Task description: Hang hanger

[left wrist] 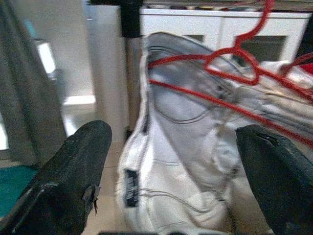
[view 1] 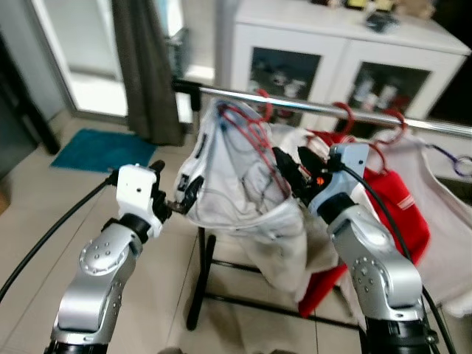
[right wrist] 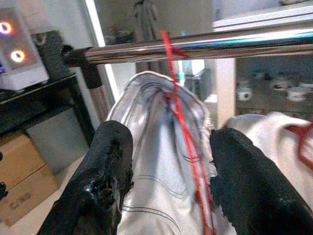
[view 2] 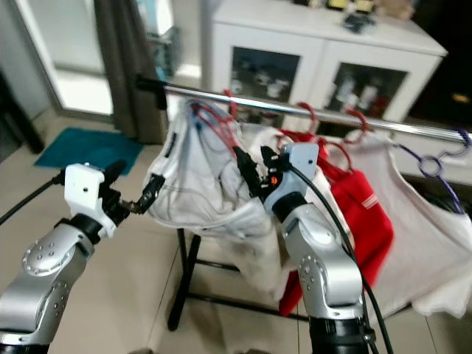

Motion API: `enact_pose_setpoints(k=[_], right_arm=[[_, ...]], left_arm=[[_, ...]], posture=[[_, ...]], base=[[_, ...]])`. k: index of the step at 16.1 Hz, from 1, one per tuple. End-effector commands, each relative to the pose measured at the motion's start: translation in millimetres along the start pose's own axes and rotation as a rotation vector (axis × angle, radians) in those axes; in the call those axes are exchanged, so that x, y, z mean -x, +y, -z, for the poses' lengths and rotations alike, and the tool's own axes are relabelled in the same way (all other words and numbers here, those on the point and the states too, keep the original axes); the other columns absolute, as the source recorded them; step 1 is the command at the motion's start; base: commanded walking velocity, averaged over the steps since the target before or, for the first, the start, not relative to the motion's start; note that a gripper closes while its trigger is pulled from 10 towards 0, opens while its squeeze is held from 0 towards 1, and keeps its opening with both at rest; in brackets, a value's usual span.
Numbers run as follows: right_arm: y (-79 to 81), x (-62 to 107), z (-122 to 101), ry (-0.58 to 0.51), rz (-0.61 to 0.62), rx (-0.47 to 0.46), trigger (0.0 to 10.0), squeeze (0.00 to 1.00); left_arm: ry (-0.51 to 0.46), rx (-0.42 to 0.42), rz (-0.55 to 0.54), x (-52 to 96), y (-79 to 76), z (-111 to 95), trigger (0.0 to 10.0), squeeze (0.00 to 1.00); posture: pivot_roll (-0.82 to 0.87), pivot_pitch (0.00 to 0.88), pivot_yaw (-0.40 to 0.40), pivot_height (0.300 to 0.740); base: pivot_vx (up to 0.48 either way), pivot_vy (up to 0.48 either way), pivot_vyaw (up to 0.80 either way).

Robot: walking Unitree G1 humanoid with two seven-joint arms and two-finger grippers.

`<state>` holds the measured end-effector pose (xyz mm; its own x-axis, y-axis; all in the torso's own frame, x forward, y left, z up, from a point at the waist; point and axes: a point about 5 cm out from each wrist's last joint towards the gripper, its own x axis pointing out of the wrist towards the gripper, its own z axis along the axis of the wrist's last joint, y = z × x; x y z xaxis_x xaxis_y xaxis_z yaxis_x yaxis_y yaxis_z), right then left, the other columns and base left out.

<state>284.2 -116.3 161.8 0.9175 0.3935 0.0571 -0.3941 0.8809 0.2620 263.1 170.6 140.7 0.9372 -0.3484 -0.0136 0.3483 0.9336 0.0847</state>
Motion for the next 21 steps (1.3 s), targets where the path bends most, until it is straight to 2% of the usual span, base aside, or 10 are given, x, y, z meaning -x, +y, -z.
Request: enact_pose_setpoints(k=[1, 5, 8, 11, 15, 17, 18, 19, 21], right_arm=[[-1.8, -2.8, -4, -0.016, 0.012, 0.007, 10.0, 0.0], [2.5, -10.9, -8, -0.05, 0.014, -0.013, 10.0, 0.0], [0.5, -12.6, -9, -0.065, 0.034, -0.026, 10.0, 0.0], [-2.8, -1.4, -10, -0.063, 0.06, -0.018, 10.0, 0.0], [5.7, 25.4, -6, -0.046, 0.079, 0.001, 10.0, 0.0], [11.9, 30.4, -9, -0.059, 0.047, 0.007, 10.0, 0.0], [14.1, 31.1, -11, -0.067, 0.028, 0.005, 10.0, 0.47], [17.0, 28.2, -16, -0.061, 0.001, 0.032, 10.0, 1.0], [18.9, 23.0, -17, 0.001, -0.047, 0.091, 10.0, 1.0]], left_arm=[[0.021, -0.019, 0.006, -1.4, -3.2, 4, 10.0, 0.47], [0.041, -0.052, -0.01, 3.8, 1.8, 6, 10.0, 0.47], [0.039, -0.067, -0.012, 2.1, 5.4, 5, 10.0, 0.47], [0.054, -0.075, 0.048, 6.0, -3.6, 7, 10.0, 0.47], [0.052, -0.066, 0.141, 13.9, -8.6, 11, 10.0, 0.47], [0.027, -0.013, 0.203, 17.2, -14.1, 6, 10.0, 0.46], [0.017, -0.009, 0.233, 19.4, -16.4, 4, 10.0, 0.47], [-0.014, 0.008, 0.3, 28.0, -17.4, -3, 10.0, 0.47], [0.001, 0.025, 0.356, 32.1, -12.7, -8, 10.0, 0.47]], posture=[[0.01, 0.0, -0.056, 0.74], [0.04, 0.0, -0.074, 0.74], [0.04, 0.0, -0.066, 0.74], [0.03, 0.0, -0.067, 0.74], [0.0, 0.0, -0.037, 0.74], [0.0, 0.0, -0.039, 0.74], [0.0, 0.0, -0.039, 0.74], [0.01, 0.0, -0.04, 0.74], [0.01, 0.0, -0.041, 0.74]], base=[[0.0, -0.281, 0.8], [0.0, -0.267, 0.71], [0.0, -0.256, 0.0], [0.0, -0.25, 0.0], [0.0, -0.126, 0.0], [0.0, 0.0, 0.0], [0.0, 0.0, 0.0], [0.0, 0.0, 0.0], [0.0, 0.0, 0.0]])
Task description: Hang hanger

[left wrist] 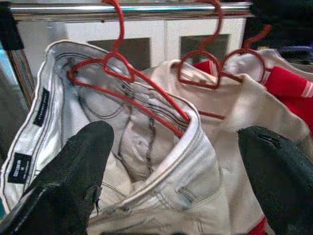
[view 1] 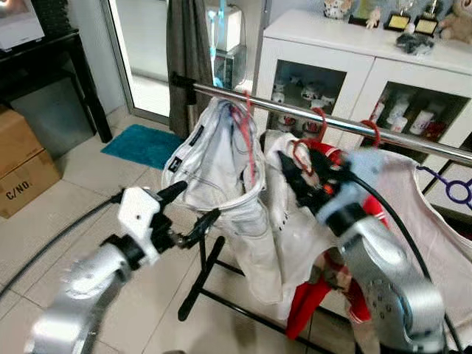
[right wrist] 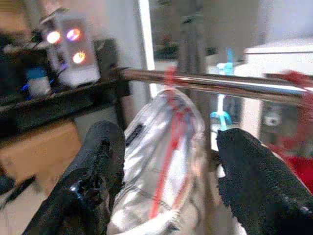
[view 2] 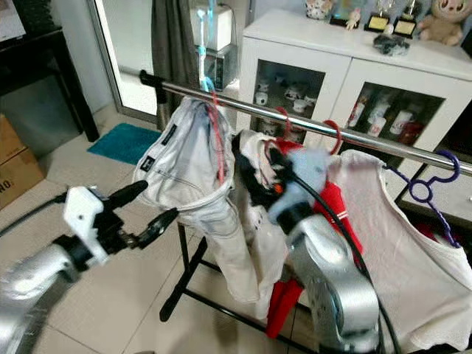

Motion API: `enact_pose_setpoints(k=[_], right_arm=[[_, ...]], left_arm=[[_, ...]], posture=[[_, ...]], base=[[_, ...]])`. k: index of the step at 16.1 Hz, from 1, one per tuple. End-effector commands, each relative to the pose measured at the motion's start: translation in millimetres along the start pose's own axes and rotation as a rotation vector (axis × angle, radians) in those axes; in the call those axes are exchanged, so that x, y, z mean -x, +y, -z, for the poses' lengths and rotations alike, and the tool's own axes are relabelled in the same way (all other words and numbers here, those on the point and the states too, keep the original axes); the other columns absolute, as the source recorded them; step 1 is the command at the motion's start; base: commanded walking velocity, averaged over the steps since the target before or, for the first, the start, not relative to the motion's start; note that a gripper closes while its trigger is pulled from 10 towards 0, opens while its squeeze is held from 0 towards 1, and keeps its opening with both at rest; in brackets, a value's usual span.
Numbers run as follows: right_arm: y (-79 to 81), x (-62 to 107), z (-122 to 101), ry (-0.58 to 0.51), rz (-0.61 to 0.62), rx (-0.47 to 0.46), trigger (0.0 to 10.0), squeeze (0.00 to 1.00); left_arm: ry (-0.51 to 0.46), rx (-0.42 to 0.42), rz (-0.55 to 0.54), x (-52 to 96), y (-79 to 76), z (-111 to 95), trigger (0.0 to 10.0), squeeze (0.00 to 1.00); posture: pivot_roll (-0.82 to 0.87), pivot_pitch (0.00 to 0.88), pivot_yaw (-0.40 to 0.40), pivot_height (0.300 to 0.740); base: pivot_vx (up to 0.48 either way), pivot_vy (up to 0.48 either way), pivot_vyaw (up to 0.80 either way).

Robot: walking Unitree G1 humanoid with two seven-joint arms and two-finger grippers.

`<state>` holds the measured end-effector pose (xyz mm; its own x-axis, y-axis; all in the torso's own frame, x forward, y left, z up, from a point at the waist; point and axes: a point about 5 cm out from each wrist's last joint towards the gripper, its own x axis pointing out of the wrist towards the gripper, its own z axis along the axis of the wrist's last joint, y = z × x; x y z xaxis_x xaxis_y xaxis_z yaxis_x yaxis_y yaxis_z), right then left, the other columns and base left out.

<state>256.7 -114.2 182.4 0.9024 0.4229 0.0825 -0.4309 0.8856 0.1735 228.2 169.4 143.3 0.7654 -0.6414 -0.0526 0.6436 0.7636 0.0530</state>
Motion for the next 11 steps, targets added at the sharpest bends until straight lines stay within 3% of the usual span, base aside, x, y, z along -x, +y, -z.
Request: enact_pose_setpoints(k=[1, 4, 9, 10, 11], right_arm=[[-4.1, -6.1, 2, 0.056, 0.011, 0.029, 10.0, 1.0], [-34.8, -12.0, 9, 0.207, 0.12, 0.133, 10.0, 1.0], [-58.7, -6.9, 6, 0.3, 0.138, 0.144, 10.0, 1.0], [-65.8, -9.8, 4, 0.308, 0.145, 0.12, 10.0, 0.78], [-66.1, -11.5, 6, 0.32, 0.119, 0.077, 10.0, 0.0]], left_arm=[[0.01, 0.012, 0.062, 2.4, 2.1, -6, 10.0, 0.47], [0.097, 0.035, 0.208, 11.2, -5.3, -4, 10.0, 0.47], [0.095, 0.052, 0.271, 8.7, -12.5, -9, 10.0, 0.46], [0.082, 0.049, 0.288, 5.5, -9.6, -14, 10.0, 0.47], [0.088, 0.047, 0.292, 5.1, -8.5, -15, 10.0, 0.47]], posture=[[0.01, 0.0, -0.038, 0.74], [0.01, 0.0, -0.048, 0.74], [0.02, 0.0, -0.046, 0.74], [0.0, 0.0, -0.037, 0.74], [0.0, 0.0, -0.035, 0.74]], base=[[0.0, 0.0, 0.0], [0.0, 0.0, 0.0], [0.0, 0.0, 0.0], [0.0, 0.0, 0.0], [0.0, 0.0, 0.0]])
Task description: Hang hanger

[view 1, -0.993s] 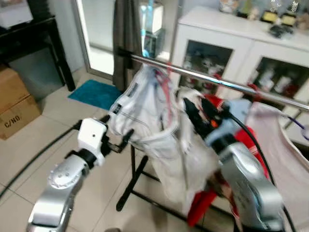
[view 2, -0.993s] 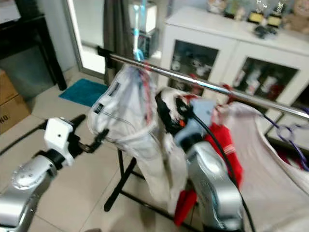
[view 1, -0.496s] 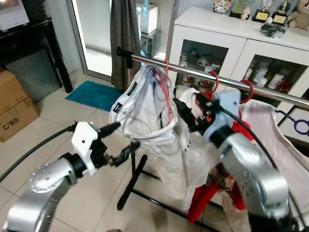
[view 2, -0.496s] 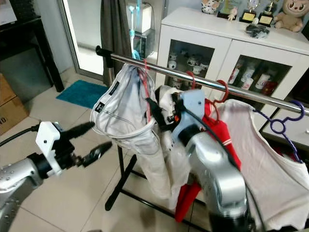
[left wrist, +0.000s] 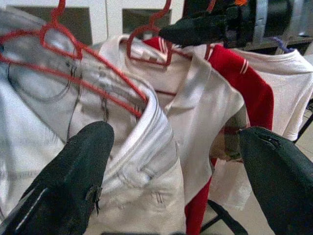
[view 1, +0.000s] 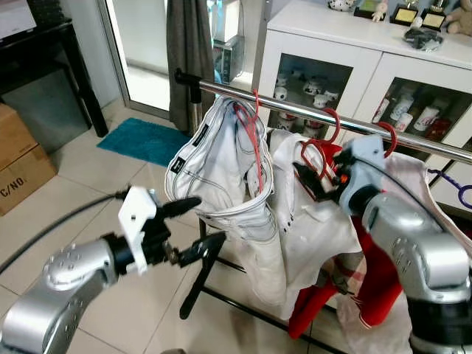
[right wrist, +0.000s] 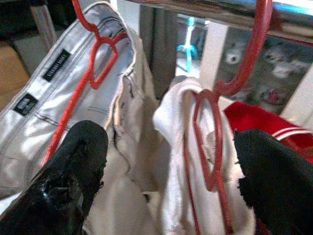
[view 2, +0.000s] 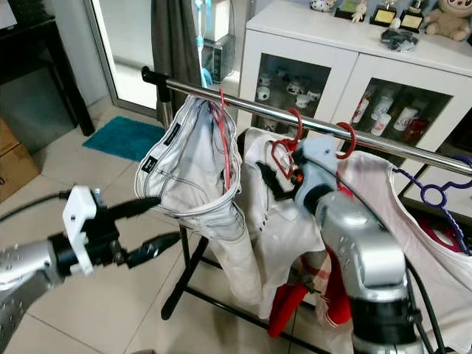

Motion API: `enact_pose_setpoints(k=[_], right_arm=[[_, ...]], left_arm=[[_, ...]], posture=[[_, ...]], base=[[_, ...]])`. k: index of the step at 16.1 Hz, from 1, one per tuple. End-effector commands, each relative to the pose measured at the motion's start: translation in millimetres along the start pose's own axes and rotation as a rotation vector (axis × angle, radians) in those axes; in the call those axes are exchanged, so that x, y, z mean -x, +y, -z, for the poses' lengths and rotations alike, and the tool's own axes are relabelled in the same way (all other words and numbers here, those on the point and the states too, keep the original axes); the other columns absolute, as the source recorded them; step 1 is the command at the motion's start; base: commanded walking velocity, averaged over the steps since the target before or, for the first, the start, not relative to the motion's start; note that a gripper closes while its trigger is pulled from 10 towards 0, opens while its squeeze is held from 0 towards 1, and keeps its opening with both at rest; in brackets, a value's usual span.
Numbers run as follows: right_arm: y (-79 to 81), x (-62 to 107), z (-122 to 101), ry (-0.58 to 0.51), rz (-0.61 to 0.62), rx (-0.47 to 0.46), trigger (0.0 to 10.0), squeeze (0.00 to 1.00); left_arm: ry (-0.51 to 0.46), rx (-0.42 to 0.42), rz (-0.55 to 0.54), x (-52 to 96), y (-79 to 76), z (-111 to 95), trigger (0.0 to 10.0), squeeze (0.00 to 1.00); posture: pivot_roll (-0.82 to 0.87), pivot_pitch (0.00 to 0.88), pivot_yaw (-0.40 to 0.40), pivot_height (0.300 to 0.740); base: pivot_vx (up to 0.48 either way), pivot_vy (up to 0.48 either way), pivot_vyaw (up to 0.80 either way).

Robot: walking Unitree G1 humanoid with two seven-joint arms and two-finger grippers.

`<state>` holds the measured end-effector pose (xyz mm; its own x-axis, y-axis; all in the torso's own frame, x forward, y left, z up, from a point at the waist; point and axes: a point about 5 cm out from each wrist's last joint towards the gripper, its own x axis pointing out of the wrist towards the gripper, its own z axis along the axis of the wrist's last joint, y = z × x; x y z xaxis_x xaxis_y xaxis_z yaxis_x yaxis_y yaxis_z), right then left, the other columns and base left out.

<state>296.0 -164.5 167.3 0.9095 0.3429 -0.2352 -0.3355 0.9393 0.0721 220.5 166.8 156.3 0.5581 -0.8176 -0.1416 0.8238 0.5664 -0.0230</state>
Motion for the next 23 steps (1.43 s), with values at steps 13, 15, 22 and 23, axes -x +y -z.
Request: enact_pose_setpoints(k=[13, 15, 22, 23], right_arm=[[-40.1, -38.2, -7, 0.065, -0.09, 0.039, 0.0, 0.0], [-40.6, -42.0, -8, 0.061, -0.104, 0.046, 0.0, 0.0], [-35.8, -49.2, -6, 0.069, -0.144, 0.047, 0.0, 0.0], [-35.8, -49.8, -6, 0.07, -0.144, 0.048, 0.0, 0.0]], left_arm=[[0.025, -0.018, 0.069, -4.7, -1.6, -5, 10.0, 0.47], [0.02, -0.023, 0.059, -7.4, 0.6, -5, 10.0, 0.47], [0.026, -0.025, 0.054, -3.9, 0.8, -4, 10.0, 0.47], [0.028, -0.023, 0.054, -4.1, 0.7, -4, 10.0, 0.47]], posture=[[0.01, 0.0, -0.034, 0.74], [0.02, 0.0, -0.035, 0.74], [0.03, 0.0, -0.041, 0.74], [0.03, 0.0, -0.039, 0.74]], base=[[0.0, 0.0, 0.0], [0.0, 0.0, 0.0], [0.0, 0.0, 0.0], [0.0, 0.0, 0.0]])
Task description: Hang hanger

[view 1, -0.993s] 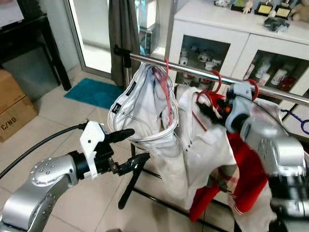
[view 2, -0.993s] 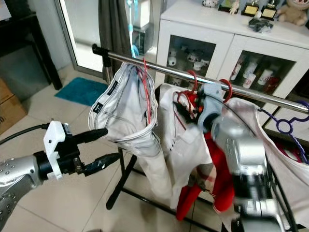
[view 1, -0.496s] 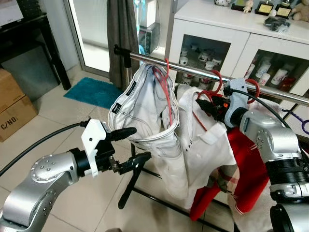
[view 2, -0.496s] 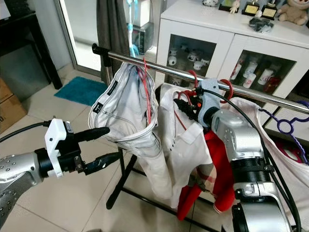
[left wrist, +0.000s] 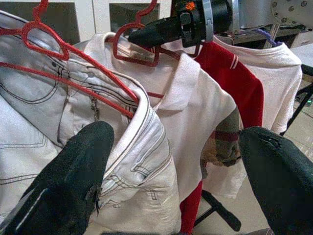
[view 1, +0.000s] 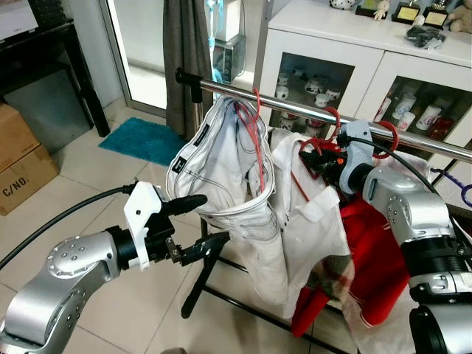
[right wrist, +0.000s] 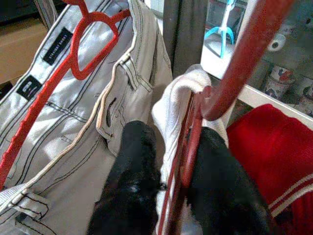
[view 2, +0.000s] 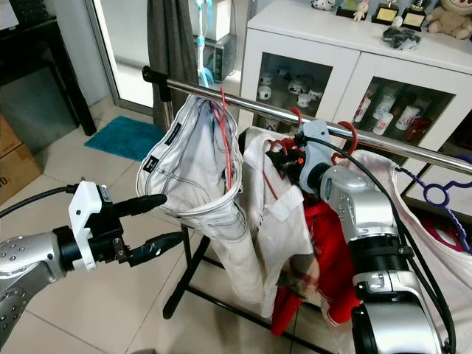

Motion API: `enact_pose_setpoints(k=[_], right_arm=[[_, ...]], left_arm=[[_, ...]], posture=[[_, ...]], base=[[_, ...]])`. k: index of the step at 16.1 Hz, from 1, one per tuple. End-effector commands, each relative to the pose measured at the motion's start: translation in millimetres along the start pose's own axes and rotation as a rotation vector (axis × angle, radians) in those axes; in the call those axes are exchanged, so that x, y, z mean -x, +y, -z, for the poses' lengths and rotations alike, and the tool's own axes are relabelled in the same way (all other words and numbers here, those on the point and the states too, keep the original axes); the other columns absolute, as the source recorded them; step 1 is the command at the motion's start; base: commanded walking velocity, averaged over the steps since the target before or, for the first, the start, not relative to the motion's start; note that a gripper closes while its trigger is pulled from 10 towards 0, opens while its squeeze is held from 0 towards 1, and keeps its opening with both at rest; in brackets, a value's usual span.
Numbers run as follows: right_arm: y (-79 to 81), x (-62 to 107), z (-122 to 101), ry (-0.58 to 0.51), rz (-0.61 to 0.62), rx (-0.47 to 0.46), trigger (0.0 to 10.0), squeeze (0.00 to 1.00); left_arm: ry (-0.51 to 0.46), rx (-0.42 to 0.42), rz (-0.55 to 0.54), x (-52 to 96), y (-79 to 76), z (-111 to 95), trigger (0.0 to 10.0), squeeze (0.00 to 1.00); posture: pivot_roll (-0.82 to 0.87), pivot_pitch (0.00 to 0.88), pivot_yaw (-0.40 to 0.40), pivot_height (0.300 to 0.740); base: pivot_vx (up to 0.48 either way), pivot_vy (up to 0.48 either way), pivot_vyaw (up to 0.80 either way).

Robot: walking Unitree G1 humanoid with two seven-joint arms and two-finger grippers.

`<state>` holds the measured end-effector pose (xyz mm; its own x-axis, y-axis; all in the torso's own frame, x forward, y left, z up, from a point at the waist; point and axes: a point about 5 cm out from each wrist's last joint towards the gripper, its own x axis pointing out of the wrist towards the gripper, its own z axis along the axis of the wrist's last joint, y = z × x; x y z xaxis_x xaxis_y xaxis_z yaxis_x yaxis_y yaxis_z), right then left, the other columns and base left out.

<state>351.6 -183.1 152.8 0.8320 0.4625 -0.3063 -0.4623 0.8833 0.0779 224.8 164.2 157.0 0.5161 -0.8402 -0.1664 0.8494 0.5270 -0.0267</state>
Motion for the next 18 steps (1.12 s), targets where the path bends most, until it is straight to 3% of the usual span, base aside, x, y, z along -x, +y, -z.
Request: enact_pose_setpoints(k=[1, 12, 14, 15, 18], right_arm=[[0.5, -1.7, -7, -0.011, -0.007, 0.018, 0.0, 0.0], [0.6, 6.3, -8, -0.037, 0.042, 0.017, 0.0, 0.0], [4.4, 16.2, -14, -0.09, 0.076, 0.008, 0.0, 0.0], [6.4, 23.0, -19, -0.121, 0.103, 0.004, 0.0, 0.0], [9.4, 34.6, -24, -0.152, 0.143, 0.014, 0.0, 0.0]], left_arm=[[0.002, -0.019, 0.008, 0.0, -1.3, -2, 10.0, 0.47], [-0.004, -0.026, -0.021, -2.6, -2.8, -1, 10.0, 0.46], [0.01, -0.038, -0.094, -5.0, -0.9, 4, 10.0, 0.46], [0.043, -0.058, -0.191, -9.6, 4.8, 10, 10.0, 0.45], [0.027, -0.072, -0.247, -15.2, 7.6, 12, 10.0, 0.45]], posture=[[0.03, 0.0, -0.038, 0.74], [0.01, 0.0, -0.035, 0.74], [0.01, 0.0, -0.038, 0.74], [0.01, 0.0, -0.035, 0.74], [0.0, 0.0, -0.03, 0.74]], base=[[0.0, 0.0, 0.0], [0.0, 0.0, 0.0], [0.0, 0.0, 0.0], [0.0, 0.0, 0.0], [0.0, 0.0, 0.0]])
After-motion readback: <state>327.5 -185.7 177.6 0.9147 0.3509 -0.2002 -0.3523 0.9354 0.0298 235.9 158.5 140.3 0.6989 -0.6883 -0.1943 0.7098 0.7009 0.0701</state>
